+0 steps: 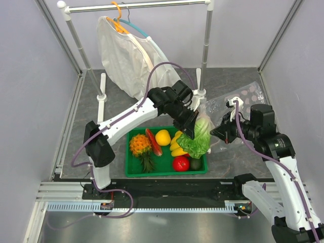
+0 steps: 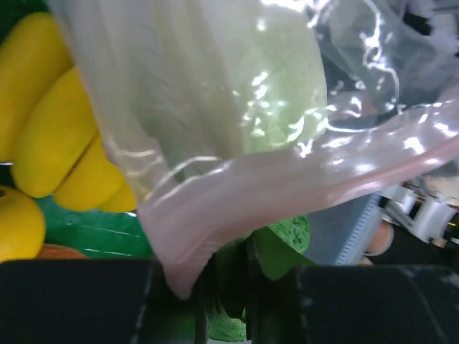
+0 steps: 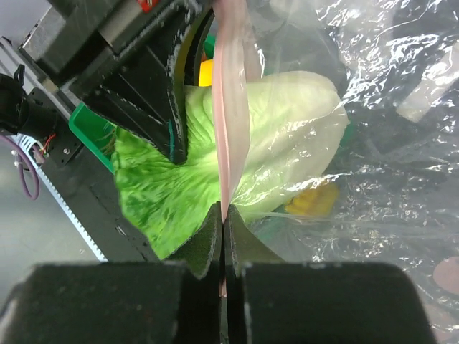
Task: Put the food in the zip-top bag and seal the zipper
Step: Place the fake vegetable in the zipper food storage bag.
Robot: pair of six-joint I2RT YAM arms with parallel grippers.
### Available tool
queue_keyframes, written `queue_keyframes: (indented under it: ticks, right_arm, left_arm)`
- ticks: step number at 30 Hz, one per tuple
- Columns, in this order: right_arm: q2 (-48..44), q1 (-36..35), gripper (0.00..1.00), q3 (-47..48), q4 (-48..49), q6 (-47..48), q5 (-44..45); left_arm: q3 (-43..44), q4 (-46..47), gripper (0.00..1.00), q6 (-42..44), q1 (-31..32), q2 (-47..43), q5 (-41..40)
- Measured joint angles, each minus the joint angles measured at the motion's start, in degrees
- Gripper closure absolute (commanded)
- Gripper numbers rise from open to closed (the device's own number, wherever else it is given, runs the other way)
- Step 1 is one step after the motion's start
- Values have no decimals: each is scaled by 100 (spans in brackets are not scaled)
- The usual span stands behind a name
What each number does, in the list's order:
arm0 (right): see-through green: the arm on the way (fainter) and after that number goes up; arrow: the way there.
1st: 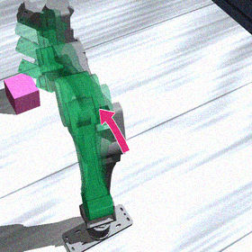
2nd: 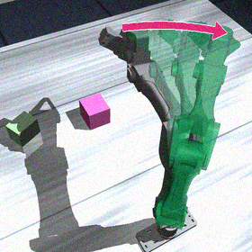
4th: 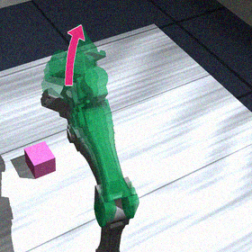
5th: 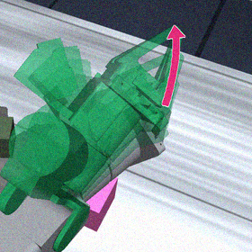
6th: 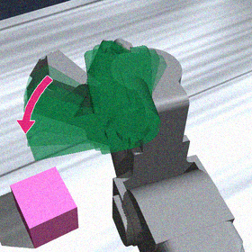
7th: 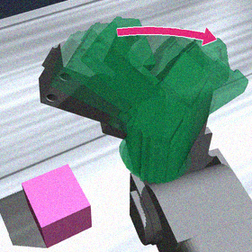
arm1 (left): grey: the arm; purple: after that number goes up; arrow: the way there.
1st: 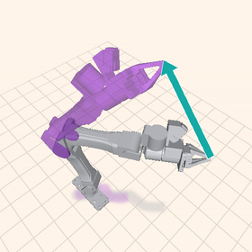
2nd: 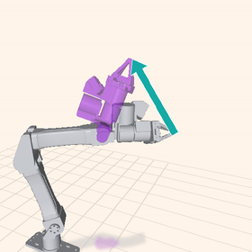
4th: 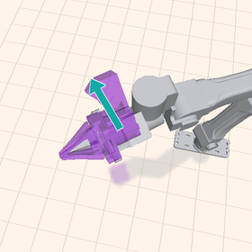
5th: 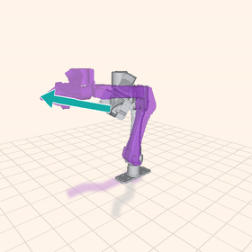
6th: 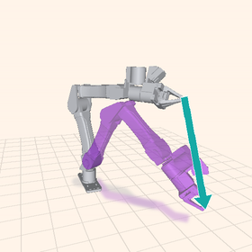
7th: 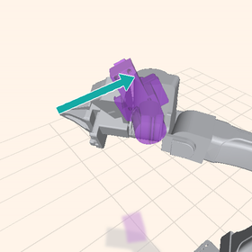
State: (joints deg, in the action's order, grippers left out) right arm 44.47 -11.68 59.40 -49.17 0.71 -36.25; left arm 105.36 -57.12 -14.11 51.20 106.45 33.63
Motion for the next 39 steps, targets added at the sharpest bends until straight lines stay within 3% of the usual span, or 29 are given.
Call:
queue_keyframes:
  ticks: [8,15,23,28,30,35,36,39]
  right_arm:
    - [195,-98,100,0,-4,-179,-66]
    - [223,-157,100,-140,-61,-323,-358]
    - [144,-175,100,-411,131,-678,-702]
    - [221,-188,100,-450,275,-964,-968]
    - [271,-199,100,-461,297,-1040,-1069]
    - [284,-201,100,-595,472,-1388,-1261]
    - [286,-201,100,-632,538,-1488,-1294]
    - [297,-199,100,-656,695,-1744,-1296]
  left_arm:
    - [46,-118,73,492,710,-2,-1392]
    - [120,-118,74,557,667,-50,-1464]
    - [11,251,68,-66,-216,-31,262]
    - [-4,424,42,-205,-197,-11,800]
    - [-31,546,38,-326,-142,-11,688]
    - [-800,1344,50,-1126,-372,-153,1010]
    - [-1040,1550,48,-1338,-472,-175,1163]
    - [-1467,1908,28,-1685,-693,-177,1488]
